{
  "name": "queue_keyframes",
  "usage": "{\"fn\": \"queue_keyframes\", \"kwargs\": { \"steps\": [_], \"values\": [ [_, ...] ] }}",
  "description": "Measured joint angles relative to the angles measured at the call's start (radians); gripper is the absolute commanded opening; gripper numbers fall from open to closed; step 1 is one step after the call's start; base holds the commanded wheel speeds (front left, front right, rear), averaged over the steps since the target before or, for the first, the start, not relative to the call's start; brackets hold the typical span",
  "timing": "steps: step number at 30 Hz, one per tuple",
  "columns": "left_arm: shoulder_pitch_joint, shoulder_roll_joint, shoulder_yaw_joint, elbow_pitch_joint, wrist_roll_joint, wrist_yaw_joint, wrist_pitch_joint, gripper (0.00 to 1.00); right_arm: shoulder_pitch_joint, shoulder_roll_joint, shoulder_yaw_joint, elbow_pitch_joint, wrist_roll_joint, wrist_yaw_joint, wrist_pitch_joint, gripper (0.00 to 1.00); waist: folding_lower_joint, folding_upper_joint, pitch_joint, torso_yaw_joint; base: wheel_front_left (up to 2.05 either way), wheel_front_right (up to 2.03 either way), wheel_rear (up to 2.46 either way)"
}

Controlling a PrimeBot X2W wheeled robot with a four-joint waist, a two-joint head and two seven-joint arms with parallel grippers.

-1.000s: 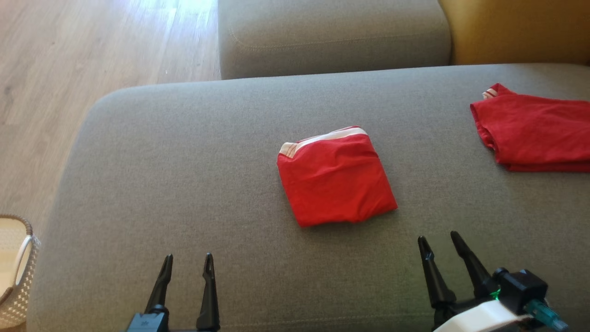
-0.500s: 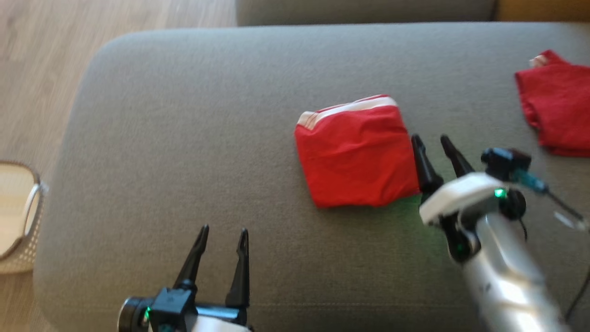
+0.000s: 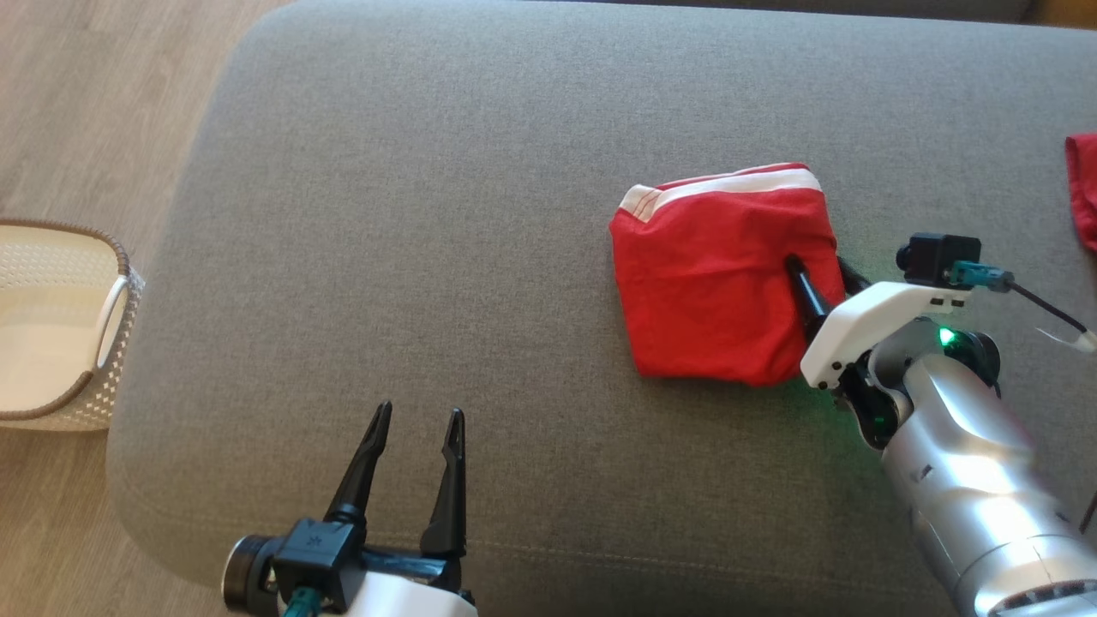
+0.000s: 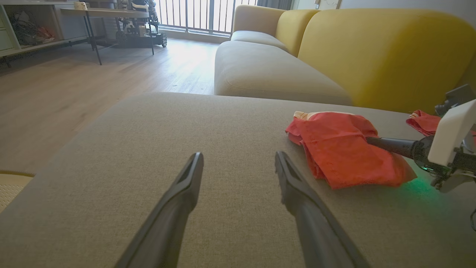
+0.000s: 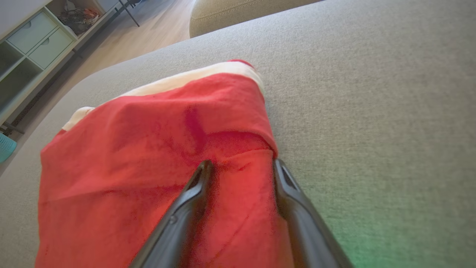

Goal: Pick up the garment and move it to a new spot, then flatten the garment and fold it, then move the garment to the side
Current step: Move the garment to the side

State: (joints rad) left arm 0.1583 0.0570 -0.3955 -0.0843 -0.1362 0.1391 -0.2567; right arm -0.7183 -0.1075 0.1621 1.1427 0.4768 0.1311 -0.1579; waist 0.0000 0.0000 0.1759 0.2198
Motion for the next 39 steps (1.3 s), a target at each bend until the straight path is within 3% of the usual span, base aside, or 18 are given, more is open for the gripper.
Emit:
{"fn": "queue_keyframes", "kwargs": {
  "steps": [1, 2, 8, 18, 27, 31, 39],
  "values": [
    [0.0, 0.0, 0.003, 0.0, 0.0, -0.003, 0.0, 1.0, -0.005, 0.001, 0.009, 0.008, 0.004, 0.0, 0.0, 0.16, 0.0, 0.0, 0.0, 0.0, 0.0, 0.0, 0.0],
    [0.0, 0.0, 0.006, 0.0, 0.0, -0.003, 0.0, 1.0, -0.011, 0.001, 0.016, 0.014, 0.007, 0.0, -0.001, 0.0, 0.0, 0.0, 0.001, 0.0, 0.0, 0.0, 0.0],
    [0.0, 0.0, 0.017, 0.0, 0.001, -0.003, 0.0, 1.0, -0.046, -0.025, 0.042, 0.041, 0.008, 0.0, -0.046, 0.0, 0.0, 0.0, 0.006, -0.023, 0.0, 0.0, 0.0],
    [-0.008, 0.0, 0.007, -0.002, 0.003, -0.003, 0.0, 1.0, -0.169, -0.177, -0.026, 0.093, -0.046, 0.0, -0.09, 0.0, 0.0, 0.0, 0.031, -0.085, 0.0, 0.0, 0.0],
    [-0.073, -0.001, 0.004, -0.005, 0.022, -0.016, 0.0, 1.0, -0.248, -0.327, -0.173, 0.06, -0.172, 0.0, -0.092, 0.0, 0.0, 0.0, 0.108, -0.137, 0.0, 0.0, 0.0],
    [-0.093, -0.001, 0.004, -0.005, 0.029, -0.024, 0.0, 1.0, -0.29, -0.402, -0.286, 0.06, -0.253, 0.0, -0.093, 0.0, 0.0, 0.0, 0.154, -0.149, 0.0, 0.0, 0.0],
    [-0.131, -0.002, 0.008, -0.003, 0.039, -0.036, 0.0, 1.0, -0.342, -0.435, -0.422, 0.046, -0.46, 0.0, -0.094, 0.0, 0.0, 0.0, 0.22, -0.149, 0.0, 0.0, 0.0]
  ]
}}
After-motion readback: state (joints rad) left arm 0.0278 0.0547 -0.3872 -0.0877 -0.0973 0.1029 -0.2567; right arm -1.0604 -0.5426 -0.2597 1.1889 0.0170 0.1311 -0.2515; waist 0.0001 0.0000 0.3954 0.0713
